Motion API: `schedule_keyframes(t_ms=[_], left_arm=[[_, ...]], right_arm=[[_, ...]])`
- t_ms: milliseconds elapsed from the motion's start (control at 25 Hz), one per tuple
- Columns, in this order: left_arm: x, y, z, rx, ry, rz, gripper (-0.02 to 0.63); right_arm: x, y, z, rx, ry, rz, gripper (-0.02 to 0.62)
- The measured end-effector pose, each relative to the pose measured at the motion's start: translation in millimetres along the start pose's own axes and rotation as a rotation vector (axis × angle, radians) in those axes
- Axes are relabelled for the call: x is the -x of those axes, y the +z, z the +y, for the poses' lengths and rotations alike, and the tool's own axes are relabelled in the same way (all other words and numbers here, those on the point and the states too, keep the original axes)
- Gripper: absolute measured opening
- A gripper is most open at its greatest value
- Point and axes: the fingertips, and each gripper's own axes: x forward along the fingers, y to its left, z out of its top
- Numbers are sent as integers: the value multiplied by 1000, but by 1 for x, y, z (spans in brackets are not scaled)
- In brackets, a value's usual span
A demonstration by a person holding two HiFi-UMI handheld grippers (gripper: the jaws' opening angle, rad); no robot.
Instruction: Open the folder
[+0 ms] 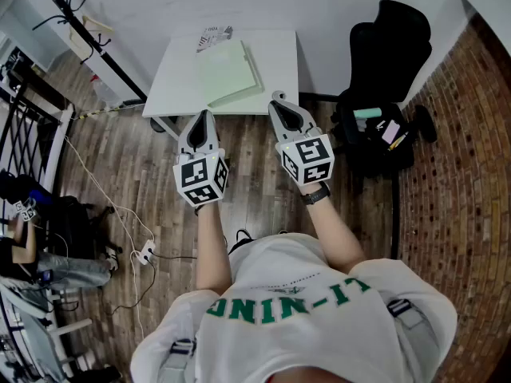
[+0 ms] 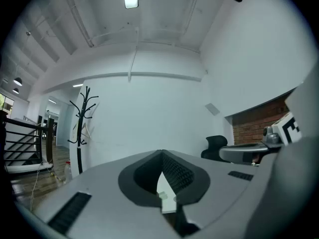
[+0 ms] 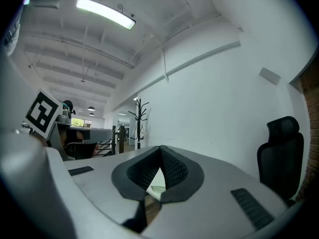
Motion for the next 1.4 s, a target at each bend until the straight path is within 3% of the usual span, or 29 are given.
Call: schedule_keyframes(t_ms=[240,600,800,1120,1400], left_arm=[[-2,-22,-27,-31,-27,44,14],[-53,-41,-10,-24,-40,55,12],[-120,-48,25,-11,-72,39,14],[-240,-26,104,-10,-105,5,14],[-312,-36,150,-9,-156,14,14]], right_arm=[[9,-20,-18,-74,1,15,15],[-35,-54,-38,-132,5,66,15],[-105,-62,-57,-117,-9,82,17],[-246,-31,-76,-80,-17,80,17],[-345,-37,-82,-40,-35,96,17]])
